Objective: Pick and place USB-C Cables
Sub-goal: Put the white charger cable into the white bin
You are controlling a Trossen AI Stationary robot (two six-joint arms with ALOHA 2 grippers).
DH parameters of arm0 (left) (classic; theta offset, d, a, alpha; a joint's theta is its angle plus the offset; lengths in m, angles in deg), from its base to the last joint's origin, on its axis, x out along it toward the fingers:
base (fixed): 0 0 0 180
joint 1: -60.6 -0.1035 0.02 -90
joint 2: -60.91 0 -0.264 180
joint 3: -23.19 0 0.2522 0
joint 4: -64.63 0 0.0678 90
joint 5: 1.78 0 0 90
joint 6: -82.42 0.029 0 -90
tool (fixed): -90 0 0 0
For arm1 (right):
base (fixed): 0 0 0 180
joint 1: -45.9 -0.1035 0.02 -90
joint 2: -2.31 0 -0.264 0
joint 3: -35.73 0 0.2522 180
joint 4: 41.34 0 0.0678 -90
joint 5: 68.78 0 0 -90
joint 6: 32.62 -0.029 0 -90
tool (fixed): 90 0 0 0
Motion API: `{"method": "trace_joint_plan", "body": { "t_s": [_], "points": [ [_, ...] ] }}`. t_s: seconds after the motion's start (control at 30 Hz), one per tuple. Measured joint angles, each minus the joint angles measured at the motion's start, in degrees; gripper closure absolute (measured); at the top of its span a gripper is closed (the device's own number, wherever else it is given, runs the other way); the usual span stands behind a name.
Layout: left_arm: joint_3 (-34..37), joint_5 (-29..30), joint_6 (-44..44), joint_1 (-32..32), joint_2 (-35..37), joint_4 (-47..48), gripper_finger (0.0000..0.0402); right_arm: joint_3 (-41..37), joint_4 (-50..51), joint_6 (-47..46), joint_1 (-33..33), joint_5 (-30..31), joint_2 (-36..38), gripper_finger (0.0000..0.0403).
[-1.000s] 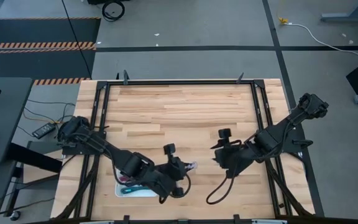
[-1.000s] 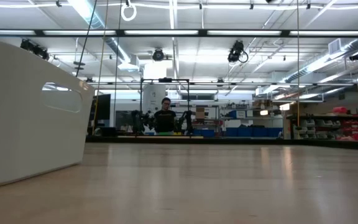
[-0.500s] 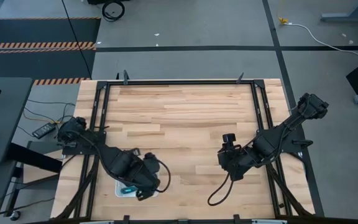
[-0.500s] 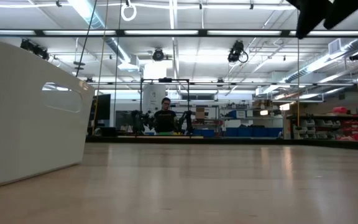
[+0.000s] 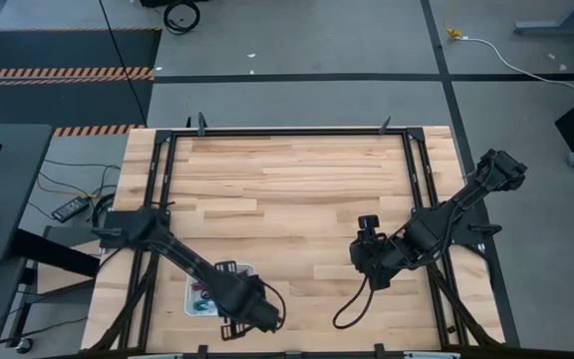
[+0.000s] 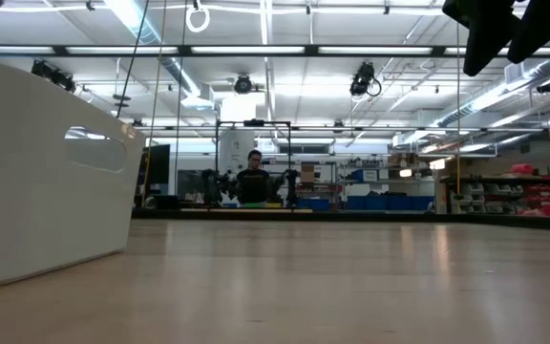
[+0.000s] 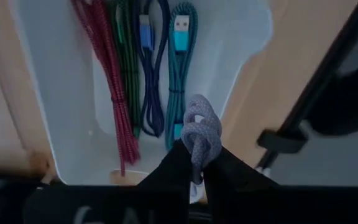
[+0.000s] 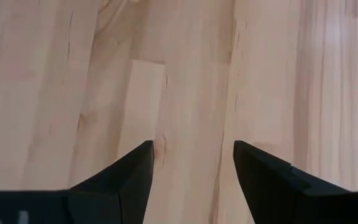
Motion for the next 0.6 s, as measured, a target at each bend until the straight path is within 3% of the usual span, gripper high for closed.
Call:
{"method": "trace_joint_plan", "body": {
  "t_s": [0.2, 0.6],
  "points": [
    [0.00, 3.42, 3.92, 0.03, -2.99, 0.45, 0.0352, 0.00, -0.58, -0.02, 0.00, 0.02, -0.02, 0.0176],
    [0.00, 5.88, 3.87, -0.01, -3.45, 1.25, 0.0245, 0.00, -0.57, 0.00, 0.00, 0.01, 0.00, 0.0176]
  ]
}}
